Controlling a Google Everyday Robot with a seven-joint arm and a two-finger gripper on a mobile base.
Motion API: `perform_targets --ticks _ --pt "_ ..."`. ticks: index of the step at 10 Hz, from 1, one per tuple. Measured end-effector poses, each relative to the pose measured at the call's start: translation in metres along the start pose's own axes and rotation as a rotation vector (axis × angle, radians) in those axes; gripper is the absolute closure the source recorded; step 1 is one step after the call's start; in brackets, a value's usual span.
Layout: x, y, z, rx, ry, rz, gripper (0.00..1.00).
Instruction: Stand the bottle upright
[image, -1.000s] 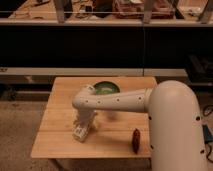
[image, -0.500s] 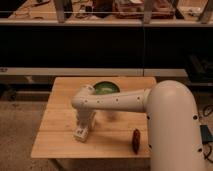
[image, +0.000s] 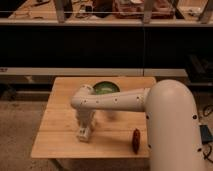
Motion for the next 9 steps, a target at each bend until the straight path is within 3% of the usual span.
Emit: perform_targets --ticks 3,6,7,8,9 --pt "0.002 0.000 -0.002 0.010 0.011 0.003 0.99" --pt "0.019 -0.006 -0.028 0.077 0.165 -0.106 0.99" --pt "0.017 -0.008 -0.037 0.089 0.218 -0.178 0.99" --pt "0.007 -0.014 -0.045 0.095 0.268 -0.293 0.99" --pt "0.000 -0.017 -0.048 0.105 0.283 -0.347 0.99"
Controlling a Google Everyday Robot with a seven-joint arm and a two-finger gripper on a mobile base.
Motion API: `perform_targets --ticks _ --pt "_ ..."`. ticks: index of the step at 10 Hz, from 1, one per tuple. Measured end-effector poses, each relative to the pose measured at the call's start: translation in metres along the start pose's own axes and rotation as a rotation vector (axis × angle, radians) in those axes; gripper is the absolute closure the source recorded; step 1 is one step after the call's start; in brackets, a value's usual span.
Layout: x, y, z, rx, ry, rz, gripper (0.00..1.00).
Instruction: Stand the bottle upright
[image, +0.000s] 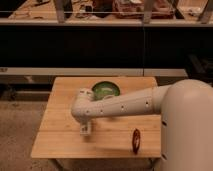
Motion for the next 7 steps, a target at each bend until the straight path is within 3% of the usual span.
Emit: perform_targets --ticks 1,2,7 --pt "-0.0086 -0.0057 -0.0069 0.031 0.014 -0.062 0.99" --pt "-0.0111 -0.0074 -0.0084 0.039 0.017 -0.078 0.99" --pt "-0.0097 -0.0087 -0.0085 0.046 0.025 -0.086 0.99"
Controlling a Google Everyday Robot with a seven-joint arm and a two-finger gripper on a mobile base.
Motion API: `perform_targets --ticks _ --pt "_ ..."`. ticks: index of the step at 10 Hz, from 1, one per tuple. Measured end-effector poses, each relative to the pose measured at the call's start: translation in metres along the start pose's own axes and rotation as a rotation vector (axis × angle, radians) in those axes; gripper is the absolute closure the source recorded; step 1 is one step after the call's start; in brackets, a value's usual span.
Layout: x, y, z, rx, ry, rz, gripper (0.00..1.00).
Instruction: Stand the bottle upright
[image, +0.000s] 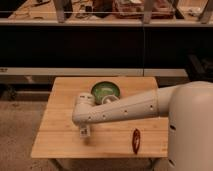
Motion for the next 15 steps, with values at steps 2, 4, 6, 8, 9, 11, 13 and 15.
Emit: perform_targets --ticks 2,4,6,8,9,11,13,15 --pt "0.014 -0.004 -0.003 0.067 0.077 -0.089 0.99" --pt "0.029 -0.013 -0.013 0.167 0.177 -0.211 0.99" --pt "0.038 -0.015 -0.032 0.275 0.292 -0.329 0.99" --pt "0.042 -0.019 -0.043 0.329 0.356 -0.395 0.99" --pt "0.042 -0.020 -0.045 0.335 0.363 -0.402 0.99" --pt "0.041 -0.022 -0.044 0.340 0.364 -0.411 0.99" --pt "0.040 -0.027 -0.044 0.373 0.388 -0.448 0.99" --pt "0.031 -0.048 -0.049 0.490 0.460 -0.553 0.99"
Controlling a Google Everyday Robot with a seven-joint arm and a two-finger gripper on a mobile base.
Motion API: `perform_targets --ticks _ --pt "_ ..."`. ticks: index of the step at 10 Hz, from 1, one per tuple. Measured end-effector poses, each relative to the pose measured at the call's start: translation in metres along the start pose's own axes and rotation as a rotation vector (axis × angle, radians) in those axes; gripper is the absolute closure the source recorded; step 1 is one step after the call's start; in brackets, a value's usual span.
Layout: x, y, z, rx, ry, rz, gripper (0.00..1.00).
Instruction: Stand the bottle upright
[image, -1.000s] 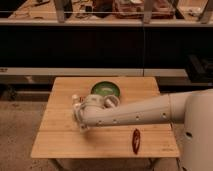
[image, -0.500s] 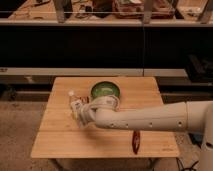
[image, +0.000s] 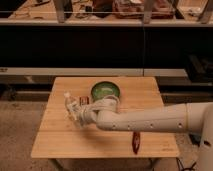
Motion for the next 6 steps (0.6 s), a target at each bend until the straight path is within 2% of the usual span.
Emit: perform_targets --ticks 2,3,6 --pt "0.003 -0.014 0.001 0.067 0.054 -0.048 0.99" --pt "0.004 -0.019 0.001 0.088 0.075 -0.063 0.99" --pt "0.004 -0.020 0.000 0.094 0.080 -0.066 0.99"
